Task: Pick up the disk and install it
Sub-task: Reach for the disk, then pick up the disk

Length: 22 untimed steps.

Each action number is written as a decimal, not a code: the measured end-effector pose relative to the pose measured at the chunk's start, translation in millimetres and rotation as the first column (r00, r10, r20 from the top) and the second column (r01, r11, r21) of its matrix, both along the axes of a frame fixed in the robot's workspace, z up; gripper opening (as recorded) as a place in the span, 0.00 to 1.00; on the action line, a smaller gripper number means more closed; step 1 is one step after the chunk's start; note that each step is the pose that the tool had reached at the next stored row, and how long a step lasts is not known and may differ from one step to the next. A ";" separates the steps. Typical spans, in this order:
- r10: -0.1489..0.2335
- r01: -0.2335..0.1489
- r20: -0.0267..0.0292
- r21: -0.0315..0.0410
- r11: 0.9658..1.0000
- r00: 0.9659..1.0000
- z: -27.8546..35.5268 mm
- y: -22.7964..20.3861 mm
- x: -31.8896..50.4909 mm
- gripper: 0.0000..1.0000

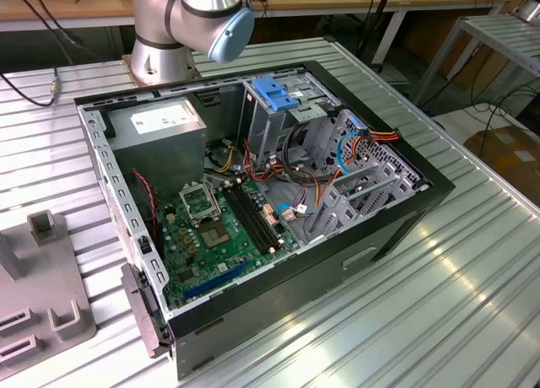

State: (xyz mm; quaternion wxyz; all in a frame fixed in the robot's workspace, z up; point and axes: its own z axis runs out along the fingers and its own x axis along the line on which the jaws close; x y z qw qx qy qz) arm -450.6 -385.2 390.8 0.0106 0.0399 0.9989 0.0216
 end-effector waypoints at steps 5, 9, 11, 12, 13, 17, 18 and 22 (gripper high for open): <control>-0.001 0.001 -0.001 0.000 1.000 1.000 -0.5 4.5 -5.9 0.10; -0.001 0.001 0.000 0.000 1.000 1.000 -0.7 5.2 -7.1 0.10; -0.001 0.001 -0.001 0.000 1.000 1.000 -0.6 5.2 -7.2 0.10; -0.001 0.001 -0.001 0.000 1.000 1.000 -0.6 5.2 -7.2 0.10; -0.001 0.001 -0.001 0.000 1.000 1.000 -0.6 5.2 -7.2 0.10; -0.001 0.001 -0.001 0.000 1.000 1.000 -0.6 5.2 -7.3 0.10; -0.001 0.001 -0.001 0.000 1.000 1.000 -0.6 5.2 -7.3 0.10; 0.001 -0.001 -0.001 0.000 1.000 1.000 -0.6 5.3 -7.4 0.10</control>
